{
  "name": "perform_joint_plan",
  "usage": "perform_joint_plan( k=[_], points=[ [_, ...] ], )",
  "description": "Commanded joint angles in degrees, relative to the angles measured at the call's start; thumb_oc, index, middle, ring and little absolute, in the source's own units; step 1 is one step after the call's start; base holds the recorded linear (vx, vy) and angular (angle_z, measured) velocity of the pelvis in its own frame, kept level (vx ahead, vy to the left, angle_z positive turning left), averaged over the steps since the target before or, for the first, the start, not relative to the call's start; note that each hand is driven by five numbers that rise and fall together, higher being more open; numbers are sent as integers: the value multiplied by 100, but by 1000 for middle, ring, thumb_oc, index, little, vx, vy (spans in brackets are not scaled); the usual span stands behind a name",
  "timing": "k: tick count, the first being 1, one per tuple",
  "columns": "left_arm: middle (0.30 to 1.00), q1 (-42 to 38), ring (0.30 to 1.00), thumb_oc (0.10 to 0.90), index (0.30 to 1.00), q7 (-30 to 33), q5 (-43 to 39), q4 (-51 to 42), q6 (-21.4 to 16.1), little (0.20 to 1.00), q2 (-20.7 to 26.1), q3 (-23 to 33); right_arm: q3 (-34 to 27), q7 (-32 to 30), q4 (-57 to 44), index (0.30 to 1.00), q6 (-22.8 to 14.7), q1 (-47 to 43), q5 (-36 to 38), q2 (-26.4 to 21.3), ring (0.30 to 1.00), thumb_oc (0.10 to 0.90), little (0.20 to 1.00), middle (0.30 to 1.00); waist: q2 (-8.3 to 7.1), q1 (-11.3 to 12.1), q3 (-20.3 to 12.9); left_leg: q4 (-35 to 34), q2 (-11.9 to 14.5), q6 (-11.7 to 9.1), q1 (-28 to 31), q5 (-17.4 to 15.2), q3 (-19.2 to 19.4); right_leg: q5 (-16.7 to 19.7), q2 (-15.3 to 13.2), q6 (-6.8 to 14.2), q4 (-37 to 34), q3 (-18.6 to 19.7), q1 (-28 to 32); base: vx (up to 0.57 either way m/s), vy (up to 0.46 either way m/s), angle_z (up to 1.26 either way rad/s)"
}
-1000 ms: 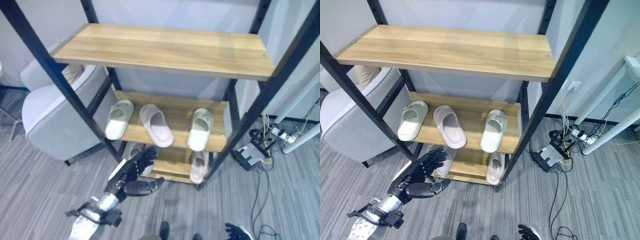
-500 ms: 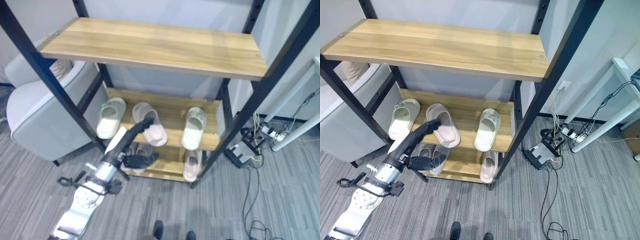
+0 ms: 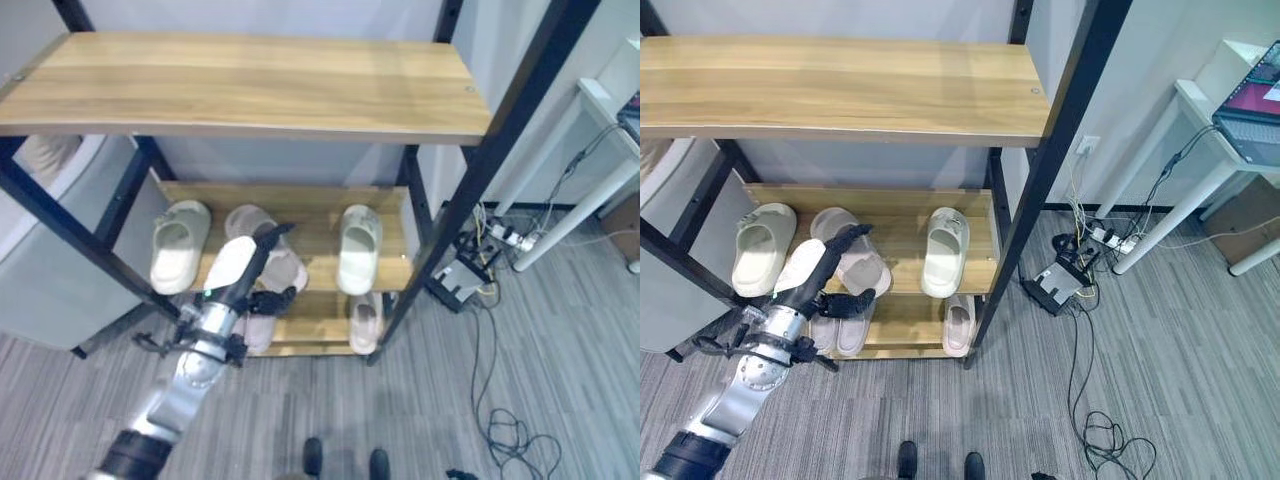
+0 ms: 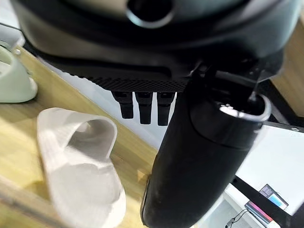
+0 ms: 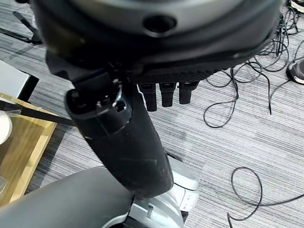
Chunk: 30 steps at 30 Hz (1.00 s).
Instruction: Arrange the slippers neatly on the shoe rack.
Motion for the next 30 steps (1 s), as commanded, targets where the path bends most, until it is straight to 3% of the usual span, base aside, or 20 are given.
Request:
perform_joint_plan(
  k=[1,6,11,21,22,23,24,30],
  points=[
    [900,-1221,900,800,900,607,369,-276,-223,900,30,146,113,-3,-249,900,-73,-112,-172,-341,900,800,900,900,204,8,26,-36,112,-198,68,-550,-262,-339,0,351,152,-27,153,-23,42,-13],
    [900,-1858,900,800,900,992,604,173,23,900,139,86,120,-36,-159,900,-47,-137,-178,-431,900,800,900,900,239,-24,102,-36,102,-187,-139,-520,-222,-297,-16,376,151,13,-26,0,39,-13],
    [900,-3018,900,800,900,1448,942,1583,568,900,497,-311,330,-118,-74,900,-53,-445,-348,-552,900,800,900,900,255,-89,262,-36,91,-198,-378,-466,-195,-215,-23,417,166,53,-278,-24,37,-5],
    [900,-3867,900,800,900,1944,1855,2897,1360,900,991,-778,347,-332,-57,900,-196,-758,-226,-621,900,800,900,900,185,-160,405,-36,119,-197,-594,-444,-126,-106,-19,472,141,118,-503,-7,10,-5],
    [618,-3933,618,612,618,1925,2027,3104,1562,618,1045,-828,329,-373,-74,900,-229,-758,-218,-644,900,800,900,900,165,-178,449,-36,128,-190,-617,-440,-113,-88,-17,483,143,125,-533,-19,6,-10],
    [575,-3950,575,584,575,1936,2066,3105,1608,575,1050,-804,325,-382,-84,900,-237,-765,-216,-639,900,800,900,900,159,-179,468,-36,130,-189,-626,-439,-106,-85,-14,486,146,127,-541,-24,6,-12],
    [300,-3925,300,400,300,1953,2088,3109,1661,300,1040,-757,329,-388,-94,900,-249,-756,-207,-620,900,800,900,900,156,-179,483,-36,133,-188,-621,-444,-105,-93,-7,488,150,128,-544,-11,-2,-11],
    [300,-3688,300,400,300,1976,2071,2908,1770,300,982,-405,294,-367,-192,900,-264,-643,-185,-596,900,800,900,900,127,-154,495,-36,134,-172,-550,-482,-109,-122,6,474,171,140,-500,0,-3,-1]
  ],
)
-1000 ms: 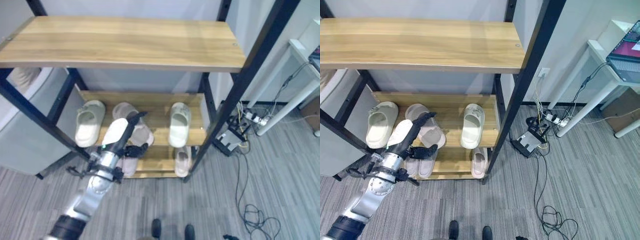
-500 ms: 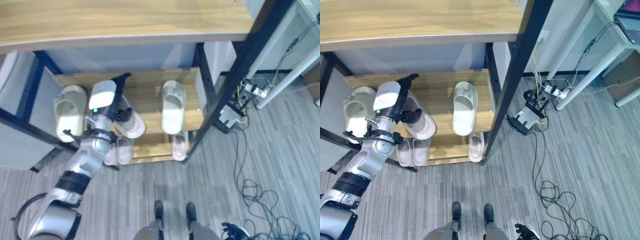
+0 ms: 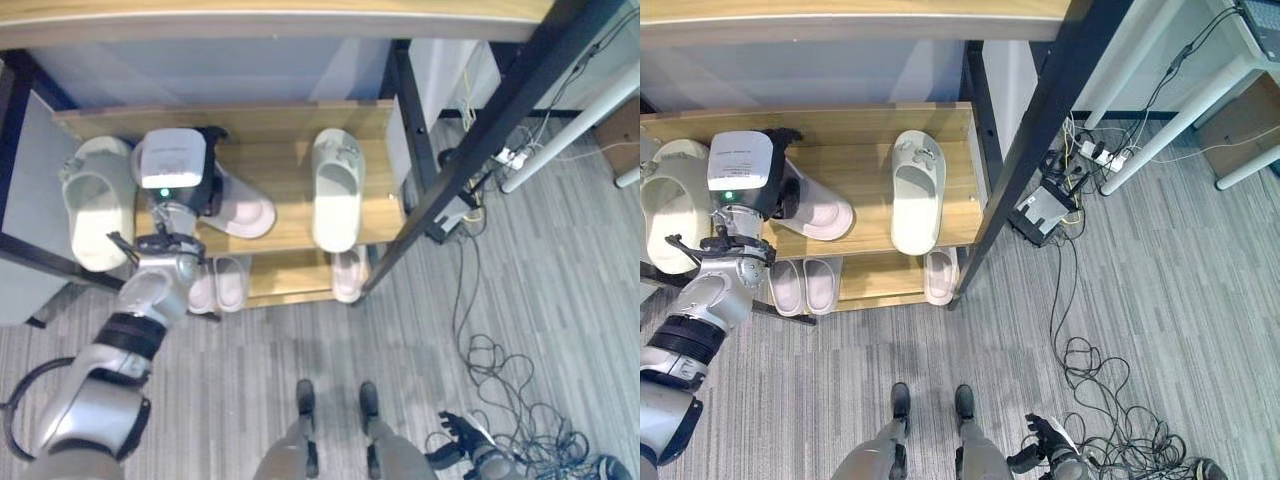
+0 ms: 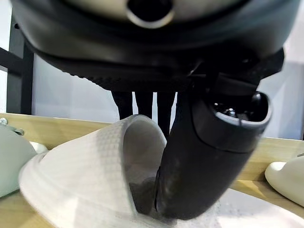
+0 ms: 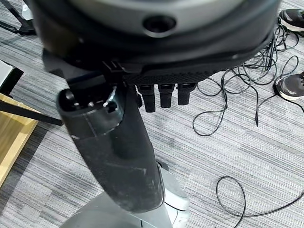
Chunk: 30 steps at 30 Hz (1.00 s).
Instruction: Arrange the slippers neatly on the shoe rack.
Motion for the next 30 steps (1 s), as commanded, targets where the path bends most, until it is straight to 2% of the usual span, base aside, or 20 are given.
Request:
perform_joint_plan(
  k=[1,8,11,14,17,18,19,21,26,30],
  points=[
    [300,-551,300,400,300,328,95,44,253,300,193,434,24,-95,-191,900,-13,281,21,-399,900,800,900,900,324,51,-221,-38,84,-207,286,-628,-505,-452,-35,428,170,-153,504,0,0,0],
    [300,-385,300,400,300,324,111,-89,280,300,227,542,-2,-80,-327,900,-20,384,19,-451,900,800,900,900,346,47,-221,-38,101,-216,385,-647,-504,-494,-21,418,183,-190,563,0,0,0],
    [300,-286,300,400,300,428,148,-262,137,300,248,480,37,-91,-311,900,-40,400,1,-464,900,800,900,900,352,32,-213,-38,112,-225,402,-646,-491,-497,-9,408,177,-173,563,0,0,0],
    [300,-96,300,400,300,384,260,-549,49,300,178,435,233,-105,-384,900,40,160,-8,-338,900,800,900,900,354,131,-235,-38,109,-222,404,-642,-522,-513,6,390,161,-186,578,3,-20,-1],
    [300,-18,300,400,300,580,140,-902,-255,300,-68,350,272,-141,-372,900,-12,288,-23,-273,900,800,900,900,342,105,-280,-38,115,-225,439,-664,-528,-537,11,376,158,-182,597,15,-19,5],
    [300,209,300,400,300,622,-12,-1626,-660,300,-75,356,266,-152,-365,900,-12,467,-52,-242,900,800,900,900,346,90,-318,-38,128,-222,489,-689,-507,-556,23,381,162,-166,627,0,0,0],
    [300,338,300,400,300,633,-36,-1915,-792,300,-99,391,252,-160,-366,900,-16,510,-48,-208,900,800,900,900,347,97,-330,-38,130,-222,516,-696,-500,-561,28,384,163,-160,645,23,-38,-1],
    [300,1020,300,400,300,516,31,-3077,-1374,300,-108,493,162,-146,-274,900,-34,643,9,-78,900,800,900,900,351,160,-433,-38,152,-220,711,-763,-472,-608,33,380,203,-149,801,33,-70,-3],
    [300,2018,300,400,300,278,-278,-4273,-2051,300,-31,735,41,-123,-114,900,24,623,44,94,900,800,900,900,387,317,-715,-38,163,-219,1123,-805,-487,-714,24,321,282,-206,1135,36,-65,-4],
    [300,2935,300,400,300,4,-665,-4817,-2356,300,-7,967,-42,-143,-88,900,27,653,71,191,900,800,900,900,421,436,-930,-38,183,-231,1405,-859,-547,-832,13,298,254,-276,1415,30,-63,5]
  ],
)
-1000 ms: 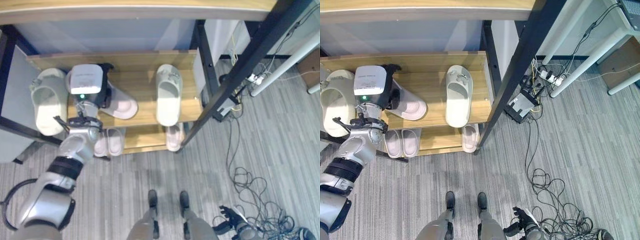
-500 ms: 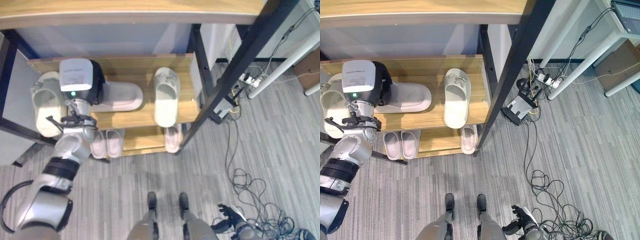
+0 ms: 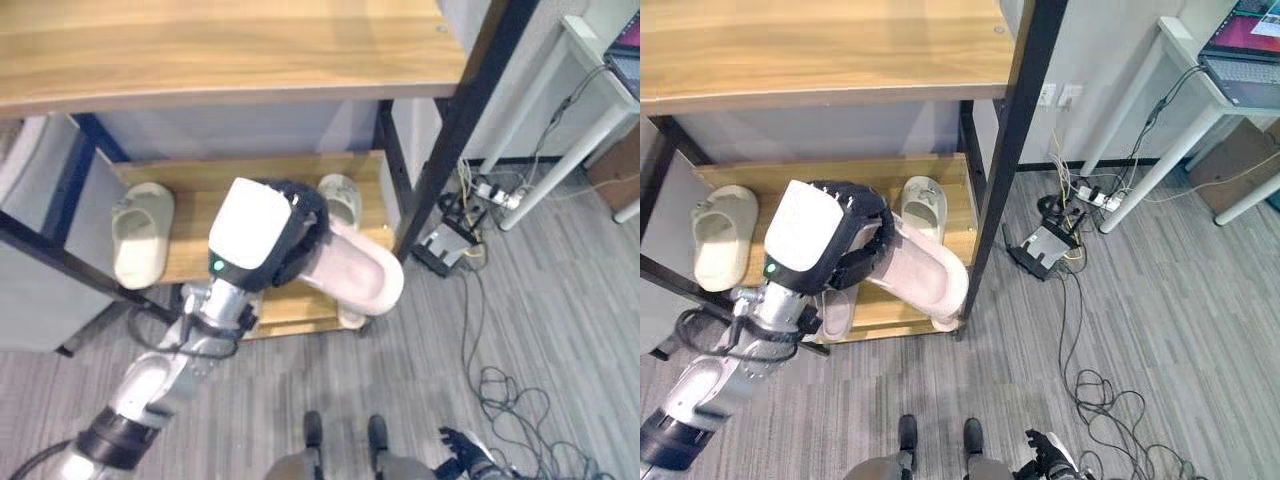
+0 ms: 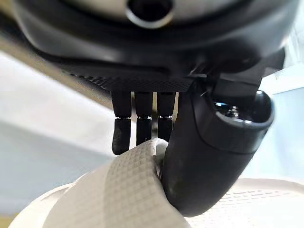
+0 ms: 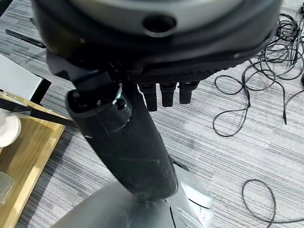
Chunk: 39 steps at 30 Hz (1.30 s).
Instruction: Arrange the slippers neatly on the shoe rack.
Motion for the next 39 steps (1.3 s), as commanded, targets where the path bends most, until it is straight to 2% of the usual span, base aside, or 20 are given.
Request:
perform_joint_plan(
  k=[1,3,11,13,16,18,19,22,23,24,25,26,29,30,31,33,34,35,36,39],
  points=[
    [300,-558,300,400,300,33,-586,-16,-386,300,-38,171,24,-8,57,900,-155,244,71,95,900,800,900,900,-4,157,-734,-23,94,-61,355,-685,-521,-718,-69,358,280,-206,356,-1,-47,12],
    [300,73,300,400,300,-265,-980,84,-549,300,-137,84,-33,4,59,900,-148,306,115,128,900,800,900,900,-12,200,-820,49,125,-51,534,-733,-559,-781,-83,313,330,-224,543,42,-73,26],
    [300,627,300,400,300,-703,-1365,416,-602,300,-273,-311,-109,6,139,900,-115,443,168,139,900,800,900,900,-33,216,-714,551,145,-22,667,-993,-659,-1014,-105,236,586,-270,807,36,-36,4],
    [300,560,300,400,300,-839,-1507,837,-557,300,-385,-686,-79,-23,139,900,-106,412,213,130,900,800,900,900,-34,177,-502,989,148,-25,550,-1118,-683,-1186,-87,181,992,-309,727,-101,-36,10],
    [300,-43,300,400,300,-755,-1375,1569,-428,300,-475,-1254,44,-104,79,900,-113,146,334,27,900,800,900,900,-58,76,118,1775,153,-32,-11,-1334,-706,-1369,-57,101,1675,-301,238,-264,-34,6],
    [300,-77,300,400,300,-738,-1369,1599,-437,300,-487,-1278,29,-103,82,900,-113,138,334,25,900,800,900,900,-50,84,108,1825,155,-32,-61,-1358,-709,-1386,-54,101,1712,-302,195,-195,-10,1],
    [300,-714,300,400,300,-632,-1120,2133,-369,300,-560,-1749,114,-166,27,900,-140,-85,436,-102,900,800,900,900,-53,-14,499,2396,201,1,-608,-1503,-731,-1480,11,43,2269,-259,-388,-240,-8,-5],
    [300,-1247,300,400,300,-481,-878,2694,-256,300,-710,-2121,155,-210,-12,900,-170,-261,498,-206,900,800,900,900,-42,-76,606,2923,238,47,-1182,-1654,-717,-1555,96,13,2803,-196,-998,-242,-2,-4],
    [300,-1576,300,400,300,-394,-592,3035,-116,300,-760,-2339,267,-244,-72,900,-219,-368,508,-288,900,800,900,900,-40,-149,726,3290,293,112,-1530,-1805,-707,-1674,138,-7,3196,-134,-1384,-220,26,-35],
    [300,-2043,300,400,300,-99,-184,3582,85,300,-869,-2578,381,-339,-173,900,-303,-500,481,-392,900,800,900,900,-16,-176,750,4004,357,175,-2330,-1913,-699,-1806,150,-41,3778,-85,-2183,-219,26,-35],
    [300,-2048,300,400,300,-95,-183,3590,84,300,-873,-2583,379,-339,-172,900,-303,-501,481,-393,900,800,900,900,-11,-174,726,4031,360,175,-2372,-1924,-702,-1814,154,-41,3799,-86,-2222,-170,11,-53],
    [300,-2294,300,400,300,97,-148,3760,148,300,-938,-2638,413,-482,-199,900,-355,-724,535,-414,900,800,900,900,1,-183,783,4384,414,207,-2820,-2028,-706,-1958,167,-81,4189,-50,-2744,-59,2,-42],
    [300,-2652,300,400,300,456,-29,3973,353,300,-961,-2761,463,-659,-323,900,-423,-932,558,-470,900,800,900,900,-1,-226,838,5104,459,298,-3639,-2237,-706,-2075,235,-108,4685,2,-3506,-99,9,-25],
    [300,-2807,300,400,300,610,59,4072,454,300,-945,-2824,485,-753,-380,900,-453,-1009,552,-499,900,800,900,900,19,-226,863,5374,463,346,-3982,-2290,-727,-2112,276,-116,4900,-8,-3836,-64,57,-20],
    [300,-3104,300,400,300,856,263,4236,695,300,-933,-2893,504,-905,-520,900,-520,-1129,529,-553,900,800,900,900,77,-223,814,5945,471,414,-4596,-2623,-809,-2352,356,-81,5343,11,-4423,-53,67,-18],
    [300,-3576,300,400,300,1188,445,4291,1060,300,-766,-2844,473,-1149,-782,900,-612,-1231,472,-646,900,800,900,900,163,-233,837,6581,499,544,-5344,-2804,-920,-2467,408,-80,5913,-23,-5158,-58,57,-12],
    [300,-3586,300,400,300,1189,445,4291,1066,300,-768,-2848,466,-1151,-787,900,-608,-1233,469,-647,900,800,900,900,179,-229,793,6644,502,544,-5436,-2831,-937,-2490,414,-80,5965,-36,-5241,-54,28,-7],
    [300,-3762,300,400,300,1311,474,4269,1147,300,-672,-2826,418,-1247,-838,900,-647,-1267,497,-689,900,800,900,900,219,-222,826,6890,517,578,-5690,-2893,-984,-2561,401,-109,6176,-76,-5460,-34,35,-10],
    [300,-4155,300,400,300,1633,502,4073,1386,300,-368,-2656,281,-1455,-1089,900,-728,-1228,532,-796,900,800,900,900,316,-193,877,7573,554,648,-6214,-3146,-1070,-2796,383,-182,6867,-104,-6017,-45,29,-7],
    [300,-4457,300,400,300,1961,652,3744,1547,300,38,-2539,291,-1691,-1322,900,-823,-1234,449,-847,900,800,900,900,394,-143,1028,8454,587,740,-6741,-3486,-1152,-3064,389,-248,7735,-116,-6568,-2,31,3]
  ],
)
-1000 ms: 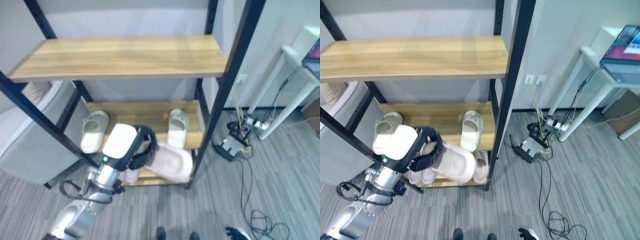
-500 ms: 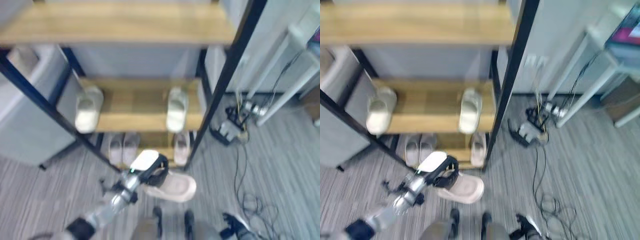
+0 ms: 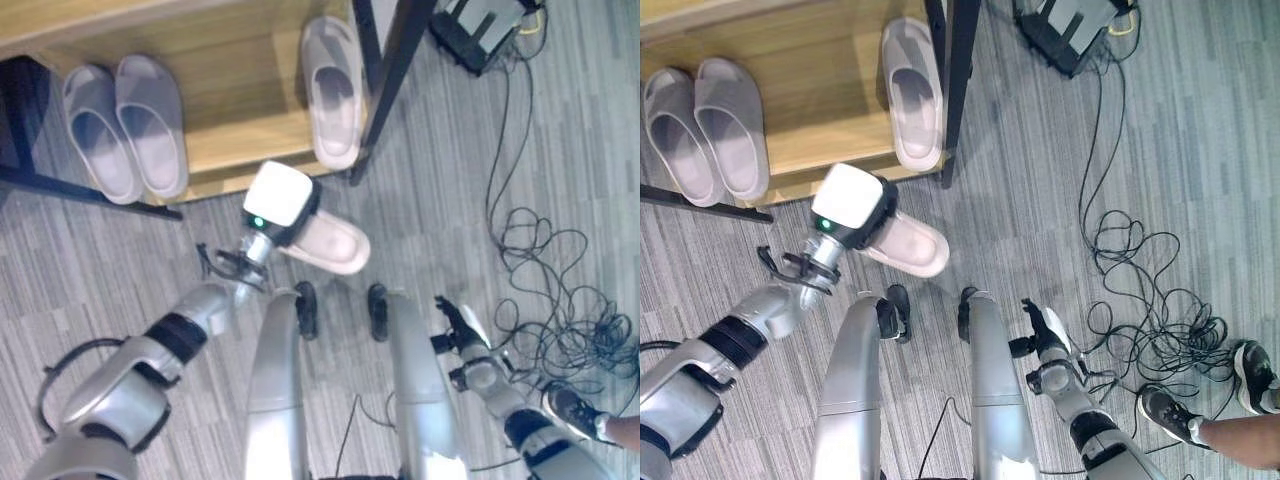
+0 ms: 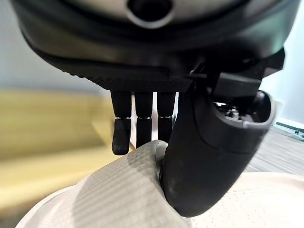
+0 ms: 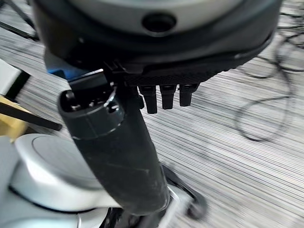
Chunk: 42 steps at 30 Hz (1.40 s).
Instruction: Arrange the slippers neatly on the shoe rack.
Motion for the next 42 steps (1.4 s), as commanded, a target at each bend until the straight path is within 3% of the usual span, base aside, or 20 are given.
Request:
perform_joint_plan(
  k=[1,4,5,6,8,10,14,18,21,22,31,38,42],
  points=[
    [300,-70,300,400,300,994,286,-569,145,300,-141,389,-119,-417,-120,900,-163,866,-2,-214,900,800,900,900,329,83,-857,210,13,426,311,-877,-848,-258,-88,81,-495,-114,394,3,25,-8],
    [300,-665,300,400,300,1189,384,-746,311,300,217,268,-140,-569,-241,900,-254,669,141,-221,900,800,900,900,356,117,-684,1158,48,477,-110,-1240,-930,-580,-124,34,466,-149,-42,24,27,-1],
    [300,-665,300,400,300,1189,384,-746,311,300,217,268,-140,-569,-241,900,-254,669,141,-221,900,800,900,900,356,117,-684,1158,48,477,-110,-1240,-930,-580,-124,34,466,-149,-42,80,25,3],
    [300,-973,300,400,300,1395,281,-842,371,300,497,307,-122,-653,-375,900,-305,573,206,-259,900,800,900,900,369,146,-586,1870,24,497,-451,-1419,-941,-730,-107,62,1229,-213,-403,73,45,0],
    [300,-1297,300,400,300,1450,248,-777,409,300,621,170,-56,-669,-474,900,-331,471,213,-301,900,800,900,900,376,122,-531,2308,-10,489,-716,-1509,-999,-787,-100,70,1706,-246,-682,87,59,-18],
    [300,-2173,300,400,300,1461,161,-262,445,300,735,-478,-21,-710,-528,900,-380,212,254,-403,900,800,900,900,349,31,-449,3016,-59,475,-1237,-1666,-1134,-940,-92,77,2457,-171,-1171,72,99,-35],
    [300,-3223,300,400,300,1352,179,335,511,300,871,-1381,-136,-787,-828,900,-639,212,373,-548,900,800,900,900,355,-147,-289,3596,-112,464,-1624,-1745,-1294,-1024,-58,12,3147,35,-1548,35,120,-5],
    [300,-4454,300,400,300,1118,235,894,406,300,1034,-2527,-440,-835,-1103,900,-975,340,648,-742,900,800,900,900,271,-259,-108,3830,-144,416,-1631,-1884,-1338,-1107,-97,-67,3514,218,-1633,32,80,-2],
    [300,-4667,300,400,300,1161,156,895,365,300,1206,-2714,-547,-841,-1175,900,-1066,485,750,-722,900,800,900,900,235,-232,-106,3872,-137,398,-1631,-1925,-1322,-1132,-97,-80,3638,257,-1653,6,18,0],
    [300,-4715,300,400,300,1324,44,554,329,300,1580,-2676,-703,-897,-1277,900,-1147,764,892,-647,900,800,900,900,223,-167,-105,3985,-127,376,-1631,-1991,-1309,-1204,-122,-118,3774,286,-1665,0,0,0],
    [300,-4765,300,400,300,1617,-135,-195,168,300,2079,-2467,-735,-1006,-1119,900,-1164,881,1198,-398,900,800,900,900,286,-35,-102,4164,-203,317,-1631,-2091,-1195,-1333,-169,-174,4141,426,-1716,-1,-5,2],
    [300,-5298,300,400,300,1462,15,-186,81,300,2549,-3311,-514,-1075,-859,900,-1139,551,1202,-390,900,800,900,900,343,65,-100,4250,-232,329,-1631,-2121,-1172,-1336,-160,-217,4298,501,-1798,1,2,4],
    [300,-5362,300,400,300,1227,144,182,64,300,2484,-3692,-495,-1060,-762,900,-1183,585,1247,-387,900,800,900,900,292,72,-100,4269,-214,326,-1631,-2126,-1186,-1355,-160,-240,4332,518,-1819,0,0,0]
  ],
)
